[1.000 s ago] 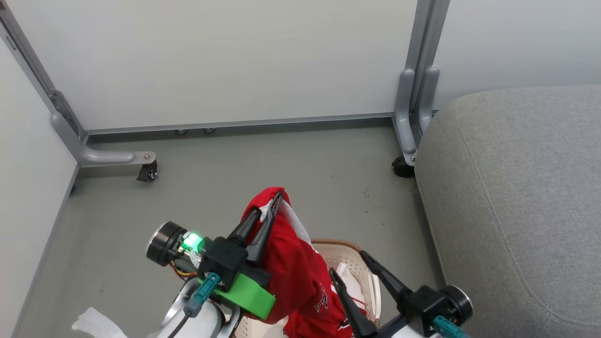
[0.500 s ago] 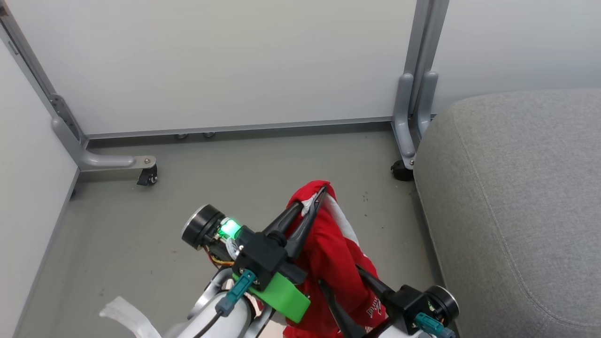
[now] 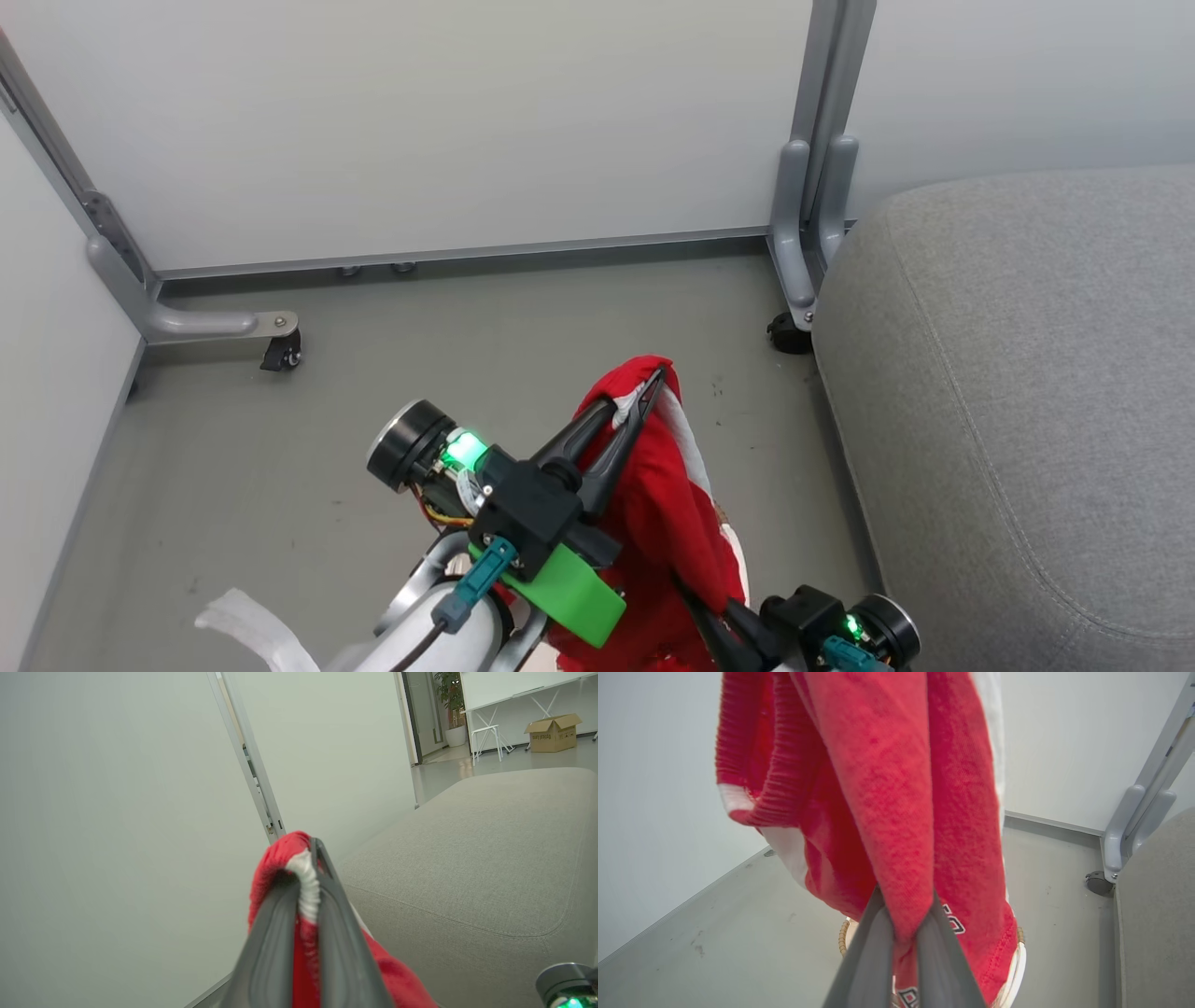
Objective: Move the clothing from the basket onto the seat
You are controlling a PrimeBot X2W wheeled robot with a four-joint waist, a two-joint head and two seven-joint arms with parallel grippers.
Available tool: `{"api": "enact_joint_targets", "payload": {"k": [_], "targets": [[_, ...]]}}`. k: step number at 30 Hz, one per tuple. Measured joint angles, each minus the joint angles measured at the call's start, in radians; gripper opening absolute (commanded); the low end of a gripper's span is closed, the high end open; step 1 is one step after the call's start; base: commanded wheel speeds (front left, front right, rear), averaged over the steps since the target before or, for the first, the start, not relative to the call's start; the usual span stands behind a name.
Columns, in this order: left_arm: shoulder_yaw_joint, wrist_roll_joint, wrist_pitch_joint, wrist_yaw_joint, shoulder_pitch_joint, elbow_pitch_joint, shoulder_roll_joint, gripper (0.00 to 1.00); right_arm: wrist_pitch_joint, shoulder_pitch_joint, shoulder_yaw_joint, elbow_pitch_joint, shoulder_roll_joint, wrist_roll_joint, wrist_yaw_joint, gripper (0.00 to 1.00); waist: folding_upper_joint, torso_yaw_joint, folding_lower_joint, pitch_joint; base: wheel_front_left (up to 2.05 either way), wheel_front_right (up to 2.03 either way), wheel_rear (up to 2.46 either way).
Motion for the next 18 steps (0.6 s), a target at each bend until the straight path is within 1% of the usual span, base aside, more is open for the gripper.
{"api": "enact_joint_targets", "payload": {"k": [10,11,12,13,14,15,16,18], "targets": [[0.004,-0.022,0.007,0.007,0.009,0.009,0.022,0.0,0.0,0.0,-0.039,-0.016,0.0,0.004,0.0,0.0,0.0,-0.006,0.0,0.012,0.0,0.0,0.0],[0.004,-0.024,0.009,0.007,0.01,0.01,0.022,0.09,0.0,0.0,-0.044,-0.019,0.0,0.007,0.0,0.0,0.0,-0.007,0.0,0.014,0.0,0.0,0.0],[0.004,-0.03,0.015,0.007,0.011,0.012,0.023,0.15,0.0,0.0,-0.05,-0.023,0.0,0.007,0.0,0.0,0.0,-0.007,0.0,0.015,0.0,0.0,0.0],[0.003,-0.035,0.024,0.006,0.012,0.016,0.025,0.33,0.0,0.0,-0.055,-0.026,-0.001,0.007,0.0,0.0,0.0,-0.008,0.0001,0.016,0.0,0.0,0.0],[0.003,-0.037,0.029,0.006,0.014,0.018,0.027,0.43,0.0,0.0,-0.058,-0.03,0.0,0.007,0.0,0.0,0.0,-0.008,0.0,0.018,0.0,0.0,0.0],[0.003,-0.037,0.035,0.006,0.015,0.02,0.028,0.84,0.0,0.0,-0.06,-0.034,0.0,0.007,0.0,0.0,0.0,-0.008,0.0,0.019,0.0,0.0,0.0],[0.003,-0.042,0.042,0.006,0.017,0.021,0.03,1.0,0.0,0.0,-0.064,-0.038,0.0,0.007,0.0,0.0,0.0,-0.009,0.0,0.02,0.0,0.0,0.0],[0.004,-0.045,0.046,0.007,0.018,0.021,0.031,1.0,0.0,0.0,-0.069,-0.043,0.0,0.007,0.0,0.0,0.0,-0.01,0.0,0.022,0.0,0.0,0.0]]}}
